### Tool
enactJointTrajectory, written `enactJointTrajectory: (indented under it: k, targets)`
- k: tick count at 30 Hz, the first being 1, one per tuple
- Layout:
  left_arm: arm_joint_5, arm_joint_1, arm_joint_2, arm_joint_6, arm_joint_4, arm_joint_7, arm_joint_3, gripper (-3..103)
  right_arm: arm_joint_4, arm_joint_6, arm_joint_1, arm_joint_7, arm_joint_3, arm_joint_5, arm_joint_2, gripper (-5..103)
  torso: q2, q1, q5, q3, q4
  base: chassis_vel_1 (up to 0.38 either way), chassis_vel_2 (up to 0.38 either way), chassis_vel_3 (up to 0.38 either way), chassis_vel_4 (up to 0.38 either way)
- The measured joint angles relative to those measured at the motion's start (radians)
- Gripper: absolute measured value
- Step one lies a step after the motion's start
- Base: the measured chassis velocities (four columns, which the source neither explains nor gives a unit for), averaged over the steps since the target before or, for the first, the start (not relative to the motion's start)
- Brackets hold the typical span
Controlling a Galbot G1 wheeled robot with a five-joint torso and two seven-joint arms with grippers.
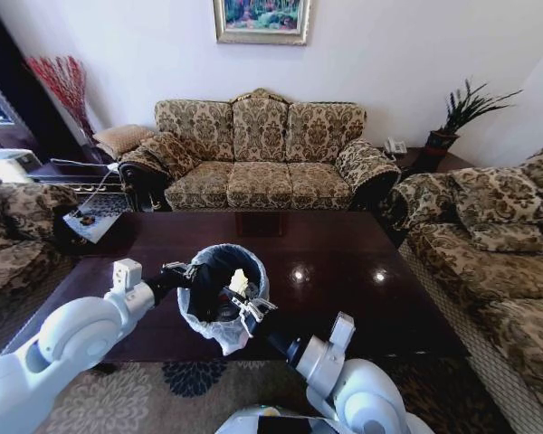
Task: Move to the front of the table and place the trash on the table into the trash bin.
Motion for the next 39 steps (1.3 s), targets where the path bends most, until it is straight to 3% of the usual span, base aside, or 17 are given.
enactJointTrajectory:
  k: [4,5,8,9,11,15,16,18,19,21,22,24,25,26,30,33,39]
  targets:
    - [0.0,0.002,-0.001,0.0,-0.003,0.002,-0.002,3,-0.001,0.0,0.0,0.0,0.008,0.001,0.001,16,0.0,0.0,0.0,0.0,0.0,0.0,0.0,0.0,0.0]
    - [0.001,0.003,-0.002,0.0,-0.004,0.002,-0.003,3,-0.001,0.0,-0.001,-0.001,0.01,0.001,0.001,27,0.0,0.0,0.0,0.0,0.0,0.0,0.0,0.0,0.0]
    - [0.001,0.006,-0.005,0.0,-0.007,0.003,-0.003,3,-0.002,0.0,-0.002,-0.002,0.012,-0.001,0.002,27,0.0,0.0,0.0,0.0,0.0,0.0,0.0,0.0,0.0]
    - [0.002,0.006,-0.006,0.0,-0.008,0.003,-0.003,3,-0.002,0.001,-0.003,-0.003,0.013,-0.001,0.003,38,0.0,0.0,0.0,0.0,0.0,0.0,0.0,0.0,0.0]
    - [0.003,0.008,-0.009,0.0,-0.011,0.003,-0.003,3,-0.003,0.005,-0.005,-0.011,0.013,-0.002,0.004,49,0.0,0.0,0.0,0.0,0.0,0.0,0.0,0.0,0.0]
    - [0.003,0.009,-0.009,0.0,-0.012,0.004,-0.003,3,-0.003,0.009,-0.006,-0.025,0.014,-0.004,0.005,54,0.0,0.0,0.0,0.0,0.0,0.0,0.0,0.0,0.0]
    - [0.003,0.009,-0.008,0.0,-0.013,0.004,-0.004,3,-0.008,0.022,-0.008,-0.059,0.018,-0.036,0.004,65,0.0,0.0,0.0,0.0,0.0,0.0,0.0,0.0,0.0]
    - [0.003,0.009,-0.007,0.0,-0.013,0.005,-0.005,3,-0.011,0.031,-0.01,-0.077,0.021,-0.052,0.003,71,0.0,0.0,0.0,0.0,0.0,0.0,0.0,0.0,0.0]
    - [0.003,0.008,-0.007,0.0,-0.013,0.005,-0.008,3,-0.019,0.073,-0.016,-0.143,0.031,-0.114,-0.001,77,0.0,0.0,0.0,0.0,0.0,0.0,0.0,0.0,0.0]
    - [0.003,0.008,-0.007,0.0,-0.013,0.004,-0.009,3,-0.021,0.093,-0.019,-0.169,0.038,-0.143,-0.003,77,0.0,0.0,0.0,0.0,0.0,0.0,0.0,0.0,0.0]
    - [0.003,0.008,-0.008,0.0,-0.013,0.004,-0.013,3,-0.027,0.138,-0.024,-0.235,0.065,-0.221,-0.004,87,0.0,0.0,0.0,0.0,0.0,0.0,0.0,0.0,0.0]
    - [0.003,0.008,-0.008,0.0,-0.013,0.003,-0.017,3,-0.03,0.17,-0.027,-0.268,0.082,-0.266,-0.004,87,0.0,0.0,0.0,0.0,0.0,0.0,0.0,0.0,0.0]
    - [0.003,0.008,-0.011,0.0,-0.012,-0.003,-0.026,3,-0.04,0.252,-0.031,-0.313,0.122,-0.368,-0.005,97,0.0,0.0,0.0,0.0,0.0,0.0,0.0,0.0,0.0]
    - [0.003,0.009,-0.012,0.0,-0.011,-0.007,-0.032,3,-0.045,0.3,-0.034,-0.323,0.148,-0.431,-0.006,97,0.0,0.0,0.0001,0.0,0.0,0.0,0.0,0.0,0.0]
    - [0.002,0.01,-0.02,0.0,-0.009,-0.024,-0.05,3,-0.048,0.399,-0.055,-0.312,0.23,-0.544,-0.005,100,0.0,0.0,0.0001,0.0,0.0001,0.0,0.0,0.0,0.0]
    - [-0.004,0.022,-0.037,0.011,-0.013,-0.059,-0.097,3,-0.055,0.467,-0.101,-0.234,0.333,-0.628,0.009,100,0.0,0.0,0.0,0.0,-0.0002,0.0,0.0,0.0,0.0]
    - [-0.049,0.06,-0.096,0.043,-0.039,-0.159,-0.227,3,-0.116,0.514,-0.179,-0.131,0.521,-0.706,0.073,100,0.0,0.0,0.0003,0.0,-0.0005,0.0,0.0,0.0,0.0]
